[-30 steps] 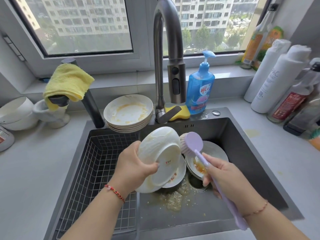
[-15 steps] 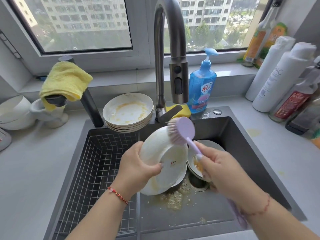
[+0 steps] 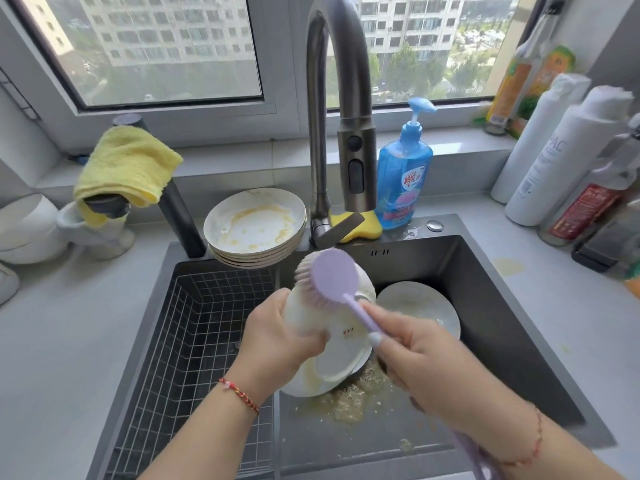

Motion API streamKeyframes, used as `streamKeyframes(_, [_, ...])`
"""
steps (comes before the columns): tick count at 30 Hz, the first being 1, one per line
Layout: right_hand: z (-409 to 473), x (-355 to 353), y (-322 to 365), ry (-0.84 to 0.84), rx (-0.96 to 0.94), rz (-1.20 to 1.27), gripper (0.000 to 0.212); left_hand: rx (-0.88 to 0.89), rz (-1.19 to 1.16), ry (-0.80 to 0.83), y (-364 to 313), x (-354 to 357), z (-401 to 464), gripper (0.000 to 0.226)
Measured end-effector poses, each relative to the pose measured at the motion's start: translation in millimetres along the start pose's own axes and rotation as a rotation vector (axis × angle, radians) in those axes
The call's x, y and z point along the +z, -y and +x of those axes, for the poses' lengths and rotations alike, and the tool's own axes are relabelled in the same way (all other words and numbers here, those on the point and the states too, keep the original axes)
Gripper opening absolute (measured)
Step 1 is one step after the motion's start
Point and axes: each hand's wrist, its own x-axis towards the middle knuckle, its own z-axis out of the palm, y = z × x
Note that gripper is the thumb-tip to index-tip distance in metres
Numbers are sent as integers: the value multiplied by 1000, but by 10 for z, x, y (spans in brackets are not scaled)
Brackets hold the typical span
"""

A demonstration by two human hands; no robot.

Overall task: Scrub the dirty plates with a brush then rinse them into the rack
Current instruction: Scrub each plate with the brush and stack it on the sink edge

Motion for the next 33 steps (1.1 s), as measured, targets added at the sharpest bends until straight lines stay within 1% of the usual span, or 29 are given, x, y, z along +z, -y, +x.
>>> streamKeyframes(1, [48, -67, -63, -52, 53, 84, 45, 19, 13, 6, 7, -30, -17, 36])
streamKeyframes(3, [158, -186, -270, -171, 216, 242, 39, 51, -28, -5, 23, -77, -30, 38])
streamKeyframes(5, [218, -190, -524, -213, 367, 363, 19, 64, -116, -41, 15, -103, -39, 43])
streamKeyframes(6, [240, -152, -632, -213, 413, 419, 11, 65, -174, -68, 2, -105, -37, 47])
streamKeyframes(8, [247, -26, -758, -196, 461, 534, 23, 57, -317, -120, -31, -88, -32, 57])
streamKeyframes(12, [285, 201, -793, -240, 459, 637, 61, 63, -532, -138, -104, 9, -46, 65])
streamKeyframes(15, [321, 262, -795, -264, 372, 753, 70, 66, -610, -128, -137, 89, -78, 69])
streamKeyframes(18, [331, 237, -816, -297, 327, 791, 67, 49, -620, -109, -110, 95, -96, 72])
streamKeyframes(20, [319, 181, -809, -311, 310, 726, 63, 23, -614, -80, -69, 67, -102, 74])
streamKeyframes(24, [321, -26, -788, -338, 275, 474, 57, -58, -555, -14, 1, -19, -101, 75])
streamKeyframes(28, [377, -289, -754, -236, 230, 122, 52, -92, -381, 113, -11, -130, -86, 78])
streamKeyframes(31, [414, -408, -645, -155, 154, -110, 52, -72, -201, 195, -65, -170, -78, 72])
streamKeyframes(33, [433, -453, -577, -144, 110, -247, 51, -58, -127, 231, -96, -175, -78, 67])
